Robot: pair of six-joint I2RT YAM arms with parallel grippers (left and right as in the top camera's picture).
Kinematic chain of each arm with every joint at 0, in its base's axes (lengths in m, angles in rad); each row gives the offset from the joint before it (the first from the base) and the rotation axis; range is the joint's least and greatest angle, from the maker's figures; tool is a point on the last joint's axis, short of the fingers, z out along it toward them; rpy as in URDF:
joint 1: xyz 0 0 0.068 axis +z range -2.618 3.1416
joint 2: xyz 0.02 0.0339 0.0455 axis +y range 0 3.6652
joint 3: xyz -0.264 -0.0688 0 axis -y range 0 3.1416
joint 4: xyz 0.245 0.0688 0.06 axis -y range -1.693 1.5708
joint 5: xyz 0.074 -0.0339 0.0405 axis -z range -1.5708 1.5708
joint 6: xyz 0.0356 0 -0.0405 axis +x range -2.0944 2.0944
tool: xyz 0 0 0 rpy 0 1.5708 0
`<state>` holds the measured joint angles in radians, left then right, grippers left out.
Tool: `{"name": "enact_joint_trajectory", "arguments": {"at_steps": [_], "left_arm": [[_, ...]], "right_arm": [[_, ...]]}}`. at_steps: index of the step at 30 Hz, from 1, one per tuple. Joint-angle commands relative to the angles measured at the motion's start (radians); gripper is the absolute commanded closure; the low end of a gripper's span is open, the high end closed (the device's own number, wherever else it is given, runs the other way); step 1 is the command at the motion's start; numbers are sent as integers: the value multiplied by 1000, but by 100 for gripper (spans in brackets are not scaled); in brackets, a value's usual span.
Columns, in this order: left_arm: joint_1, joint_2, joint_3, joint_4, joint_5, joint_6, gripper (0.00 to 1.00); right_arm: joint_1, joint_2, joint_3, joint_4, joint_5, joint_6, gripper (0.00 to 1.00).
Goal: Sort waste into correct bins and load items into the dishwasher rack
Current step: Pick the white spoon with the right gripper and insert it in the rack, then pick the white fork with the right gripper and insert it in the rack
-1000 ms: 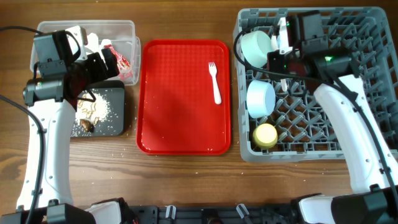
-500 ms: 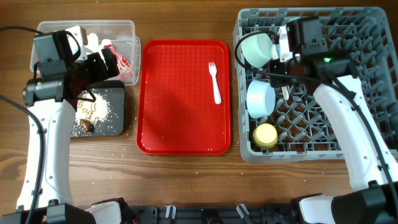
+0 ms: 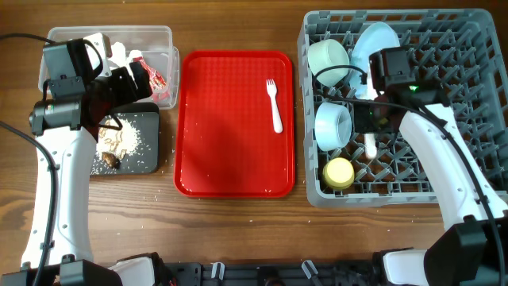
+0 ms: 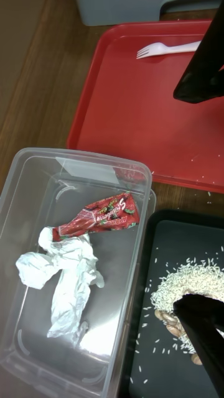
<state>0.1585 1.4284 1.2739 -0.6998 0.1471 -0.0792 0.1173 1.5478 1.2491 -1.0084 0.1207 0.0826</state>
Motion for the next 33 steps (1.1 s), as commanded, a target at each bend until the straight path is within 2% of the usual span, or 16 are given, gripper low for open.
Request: {"name": "enact_joint_trajectory", "arguments": {"at_steps": [1, 2, 5, 11, 18, 21, 27, 33], "left_arm": [[3, 1, 4, 3, 9, 20, 0], [3, 1, 4, 3, 9, 20, 0], [3, 1, 4, 3, 9, 20, 0], [3, 1, 4, 3, 9, 20, 0], [3, 1, 4, 3, 9, 20, 0], [3, 1, 4, 3, 9, 20, 0], [3, 1, 4, 3, 9, 20, 0], [3, 1, 4, 3, 9, 20, 0]], "right_arm": [[-4, -13, -6, 14, 19, -4, 39], [-4, -13, -6, 21, 16, -5, 32], [-3, -15, 26, 28, -19, -5, 33], [11, -29, 268, 24, -277, -56, 36], [178, -16, 317, 135, -242, -7, 40], [238, 37, 360, 146, -242, 7, 42], [312, 265, 558, 133, -227, -3, 43], [312, 431, 578, 155, -227, -28, 44]]}}
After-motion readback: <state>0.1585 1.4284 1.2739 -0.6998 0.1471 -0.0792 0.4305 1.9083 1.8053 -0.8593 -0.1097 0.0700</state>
